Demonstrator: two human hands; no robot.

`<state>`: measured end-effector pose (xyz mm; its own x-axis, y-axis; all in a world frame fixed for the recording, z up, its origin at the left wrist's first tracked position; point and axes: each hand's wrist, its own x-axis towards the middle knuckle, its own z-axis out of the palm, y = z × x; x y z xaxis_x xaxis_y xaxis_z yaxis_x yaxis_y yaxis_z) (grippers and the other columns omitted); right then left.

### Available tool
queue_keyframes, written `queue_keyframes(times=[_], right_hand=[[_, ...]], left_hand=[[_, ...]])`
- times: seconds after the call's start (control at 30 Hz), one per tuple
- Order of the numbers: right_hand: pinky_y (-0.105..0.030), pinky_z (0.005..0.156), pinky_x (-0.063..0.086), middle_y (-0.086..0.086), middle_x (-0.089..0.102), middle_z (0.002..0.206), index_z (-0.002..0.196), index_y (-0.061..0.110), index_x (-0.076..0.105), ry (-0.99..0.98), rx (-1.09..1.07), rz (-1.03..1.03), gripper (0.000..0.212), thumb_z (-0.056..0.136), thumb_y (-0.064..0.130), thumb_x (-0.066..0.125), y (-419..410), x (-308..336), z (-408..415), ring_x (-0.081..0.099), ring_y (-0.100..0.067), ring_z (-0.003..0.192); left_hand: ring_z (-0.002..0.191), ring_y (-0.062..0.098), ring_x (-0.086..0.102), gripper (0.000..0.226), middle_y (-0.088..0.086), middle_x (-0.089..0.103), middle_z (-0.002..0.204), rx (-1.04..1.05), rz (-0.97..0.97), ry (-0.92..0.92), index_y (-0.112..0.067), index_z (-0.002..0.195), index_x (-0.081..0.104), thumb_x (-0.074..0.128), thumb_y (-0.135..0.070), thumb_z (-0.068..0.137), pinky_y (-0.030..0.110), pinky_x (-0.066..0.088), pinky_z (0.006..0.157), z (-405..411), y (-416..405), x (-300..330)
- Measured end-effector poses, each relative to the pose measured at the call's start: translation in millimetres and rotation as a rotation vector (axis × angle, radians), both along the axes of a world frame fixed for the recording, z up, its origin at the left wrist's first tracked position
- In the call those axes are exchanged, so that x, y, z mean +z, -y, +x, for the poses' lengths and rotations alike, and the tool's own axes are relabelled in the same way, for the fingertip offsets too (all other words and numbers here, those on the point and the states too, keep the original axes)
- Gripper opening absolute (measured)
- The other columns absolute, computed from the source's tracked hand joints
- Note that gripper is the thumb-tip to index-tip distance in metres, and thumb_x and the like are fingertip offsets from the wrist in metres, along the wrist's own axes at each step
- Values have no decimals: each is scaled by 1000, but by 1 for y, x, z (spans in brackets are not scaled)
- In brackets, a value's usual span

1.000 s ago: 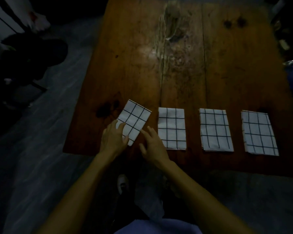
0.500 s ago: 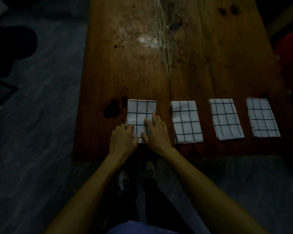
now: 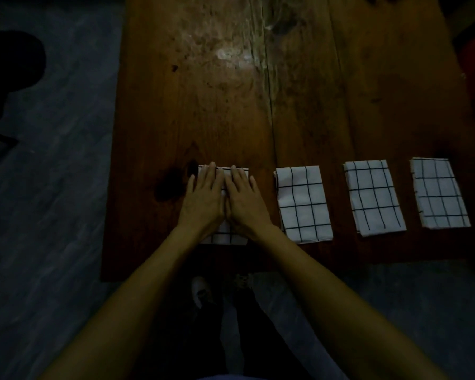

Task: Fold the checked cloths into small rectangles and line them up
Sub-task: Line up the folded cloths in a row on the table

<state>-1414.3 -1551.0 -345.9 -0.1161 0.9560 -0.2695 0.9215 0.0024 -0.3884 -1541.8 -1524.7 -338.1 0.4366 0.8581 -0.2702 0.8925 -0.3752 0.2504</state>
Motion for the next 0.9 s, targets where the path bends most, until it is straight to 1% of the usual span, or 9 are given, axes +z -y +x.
queue_keyframes(times=[0.1,0.33,0.43,0.5,0.57,0.67,0.73,0.8,0.9], right_hand=[[-37,117,-6,-11,1,159,151,10,10,-7,7,30,60,99,32,29,-1,-6,0,-4,-20,147],[-32,116,-10,-10,5,159,150,12,17,-73,36,16,62,94,38,22,-4,-1,10,-2,-18,147],[-30,116,-9,-9,13,158,148,10,23,-150,-114,116,62,89,29,28,4,9,26,0,-17,146],[-30,117,-6,-9,15,157,147,9,24,-126,-254,197,62,87,19,32,15,12,53,-1,-14,144],[-28,117,-5,-10,16,157,148,7,21,-78,-352,184,63,87,16,32,25,11,86,1,-16,145],[-25,115,-8,-10,9,158,149,8,14,-39,-325,46,65,89,30,17,30,8,124,0,-18,146],[-26,115,-10,-8,3,159,150,11,10,-11,-241,-5,70,87,41,8,30,4,135,-4,-17,146],[-28,115,-11,-9,-1,159,150,11,6,42,-198,-13,72,86,44,3,30,-2,138,-6,-18,146],[-30,116,-10,-10,-4,159,150,10,0,84,-188,1,74,86,46,-3,33,-7,137,-8,-19,146]], left_hand=[[145,19,-9,59,8,-9,157,-18,-1,-52,-13,148,-6,18,-38,100,40,-4,116,0,-6,-9],[145,23,1,61,11,5,158,59,8,-99,-11,149,8,25,-40,98,46,-1,116,5,-6,0],[145,29,8,58,17,15,155,58,107,-49,-9,147,18,28,-33,96,50,2,116,26,-7,12],[145,26,-4,60,15,2,157,-40,102,12,-10,148,9,30,-29,96,48,-3,117,50,-3,18],[144,23,-11,64,12,-8,157,-157,42,76,-10,149,1,33,-26,96,42,-10,117,81,3,20],[144,21,-11,66,12,-8,157,-296,4,105,-9,148,-4,34,-26,97,36,-12,115,121,8,12],[144,21,-10,62,13,-7,157,-304,-22,73,-8,148,-5,26,-32,100,37,-9,117,136,9,-1],[144,21,-11,60,12,-8,157,-282,-39,33,-8,147,-6,16,-36,100,37,-6,118,142,12,-9],[144,19,-11,60,11,-10,157,-248,-55,25,-8,148,-6,14,-38,100,34,-8,117,142,13,-13]])
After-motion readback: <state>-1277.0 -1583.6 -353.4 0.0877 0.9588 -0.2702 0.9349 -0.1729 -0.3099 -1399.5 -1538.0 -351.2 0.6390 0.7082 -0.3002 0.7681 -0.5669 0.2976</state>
